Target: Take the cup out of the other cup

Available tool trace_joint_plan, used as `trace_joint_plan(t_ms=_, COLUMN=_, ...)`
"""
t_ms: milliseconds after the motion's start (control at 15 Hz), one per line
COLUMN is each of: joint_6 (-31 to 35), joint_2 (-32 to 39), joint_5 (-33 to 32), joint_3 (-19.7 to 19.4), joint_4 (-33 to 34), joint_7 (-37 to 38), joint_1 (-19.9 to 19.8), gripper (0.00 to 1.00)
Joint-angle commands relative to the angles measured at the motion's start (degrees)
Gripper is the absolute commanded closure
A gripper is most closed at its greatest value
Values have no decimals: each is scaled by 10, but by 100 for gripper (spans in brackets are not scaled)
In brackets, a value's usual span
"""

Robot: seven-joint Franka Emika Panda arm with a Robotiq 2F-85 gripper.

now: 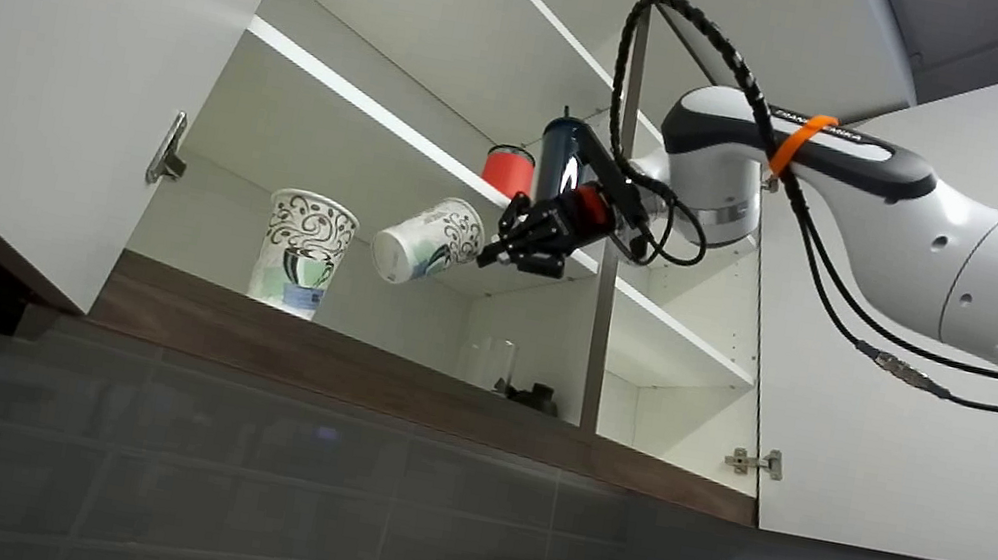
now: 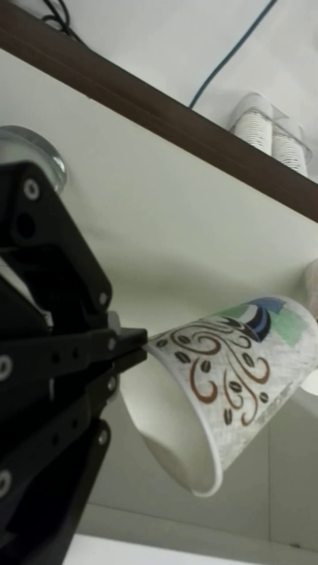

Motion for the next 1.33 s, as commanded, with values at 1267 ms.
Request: trace_joint_plan(t_ms=1267, joint_6=178, joint_2=-70, joint_5=-346, joint_3=-25, joint_4=-168, joint_7=-214, joint_1=121, gripper=99)
